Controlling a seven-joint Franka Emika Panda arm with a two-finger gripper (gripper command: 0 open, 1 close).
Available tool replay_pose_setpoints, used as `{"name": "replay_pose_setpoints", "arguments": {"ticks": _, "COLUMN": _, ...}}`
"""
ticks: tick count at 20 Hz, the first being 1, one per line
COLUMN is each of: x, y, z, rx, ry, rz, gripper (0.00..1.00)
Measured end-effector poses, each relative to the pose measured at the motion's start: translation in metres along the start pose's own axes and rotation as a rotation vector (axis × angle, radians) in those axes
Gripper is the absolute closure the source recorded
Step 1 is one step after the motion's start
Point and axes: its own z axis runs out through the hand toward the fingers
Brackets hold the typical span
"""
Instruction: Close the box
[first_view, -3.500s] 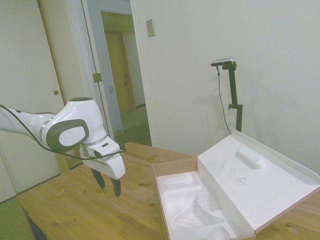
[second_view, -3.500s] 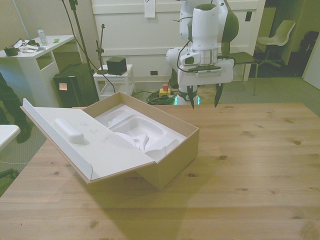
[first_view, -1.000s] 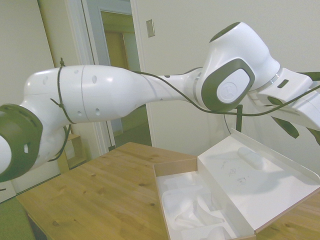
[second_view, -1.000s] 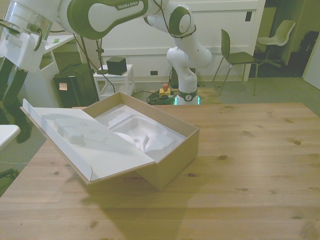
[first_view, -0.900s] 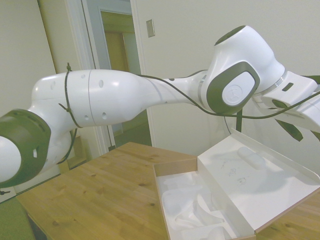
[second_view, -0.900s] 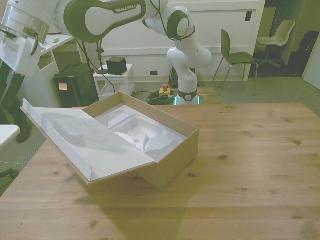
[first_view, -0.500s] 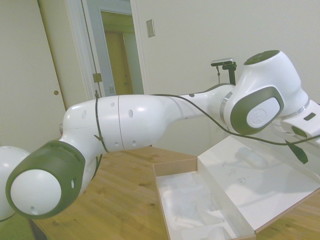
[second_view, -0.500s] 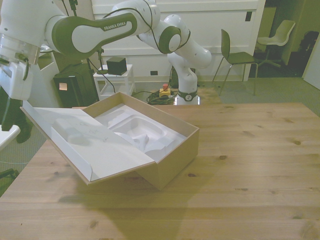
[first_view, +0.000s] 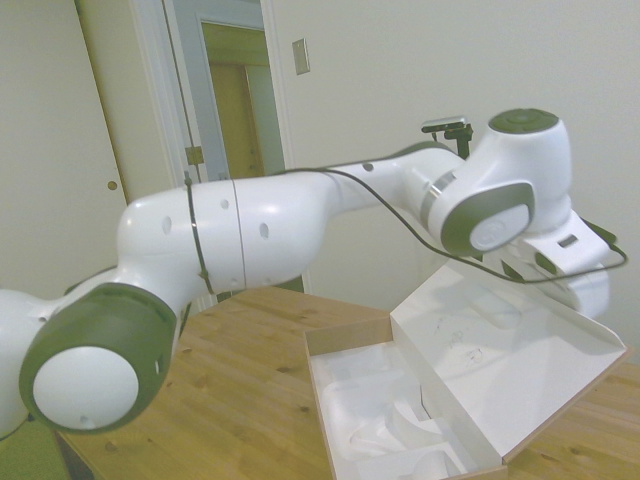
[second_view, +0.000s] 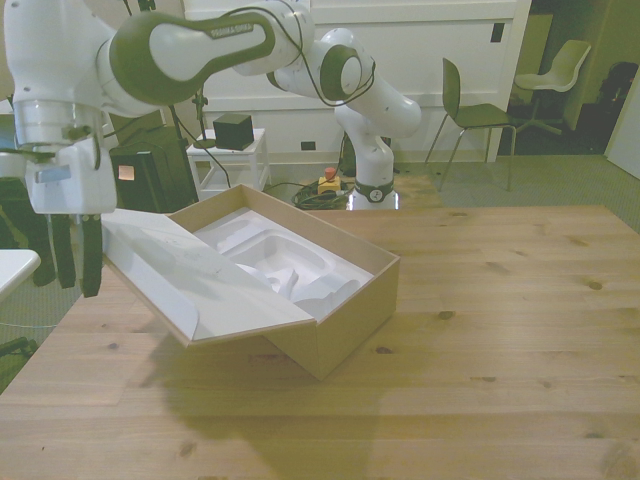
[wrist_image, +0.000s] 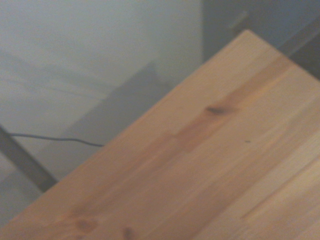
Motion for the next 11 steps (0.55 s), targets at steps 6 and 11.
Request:
{"name": "replay_pose_setpoints", "arguments": {"ticks": 6, "x": -0.132, "y": -0.033, "z": -0.008, "rx": -0.082, "ry": -0.266, "rz": -0.117, "gripper": 0.00}}
{"name": "replay_pose_setpoints", "arguments": {"ticks": 11, "x": -0.232, "y": -0.015, "z": 0.003, "rx": -0.240, "ry": -0.425, "rz": -0.293, "gripper": 0.00}}
